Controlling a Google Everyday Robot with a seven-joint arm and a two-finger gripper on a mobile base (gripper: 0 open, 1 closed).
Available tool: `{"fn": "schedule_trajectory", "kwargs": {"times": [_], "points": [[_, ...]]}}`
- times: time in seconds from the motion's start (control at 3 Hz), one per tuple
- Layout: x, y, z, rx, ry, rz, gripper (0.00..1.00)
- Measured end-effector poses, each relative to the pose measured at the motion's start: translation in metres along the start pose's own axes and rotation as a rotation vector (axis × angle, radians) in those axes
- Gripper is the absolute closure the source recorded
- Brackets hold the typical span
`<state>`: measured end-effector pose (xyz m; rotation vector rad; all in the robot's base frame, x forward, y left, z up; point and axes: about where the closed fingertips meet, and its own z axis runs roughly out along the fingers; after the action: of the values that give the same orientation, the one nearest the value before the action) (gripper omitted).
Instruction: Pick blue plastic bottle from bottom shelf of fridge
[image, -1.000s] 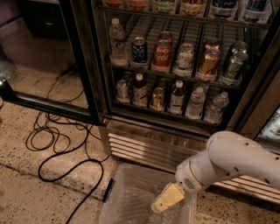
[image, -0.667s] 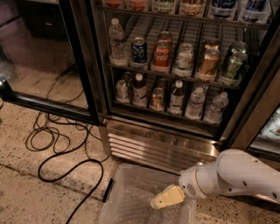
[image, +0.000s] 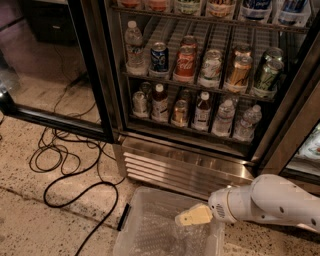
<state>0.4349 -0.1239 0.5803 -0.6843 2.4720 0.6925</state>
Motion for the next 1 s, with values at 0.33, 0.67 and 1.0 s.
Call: {"fn": "schedule_trajectory", "kwargs": {"times": [0.33,0.67,1.0], "points": [[-0.002,0.002,0.01,-0.036,-0.028,-0.003,0.0],[-0.006,0.009,0.034,-0.016,-0.033,-0.016,0.0],[-0.013,-0.003,0.054,0.083,-0.054,0.017,0.0]]}}
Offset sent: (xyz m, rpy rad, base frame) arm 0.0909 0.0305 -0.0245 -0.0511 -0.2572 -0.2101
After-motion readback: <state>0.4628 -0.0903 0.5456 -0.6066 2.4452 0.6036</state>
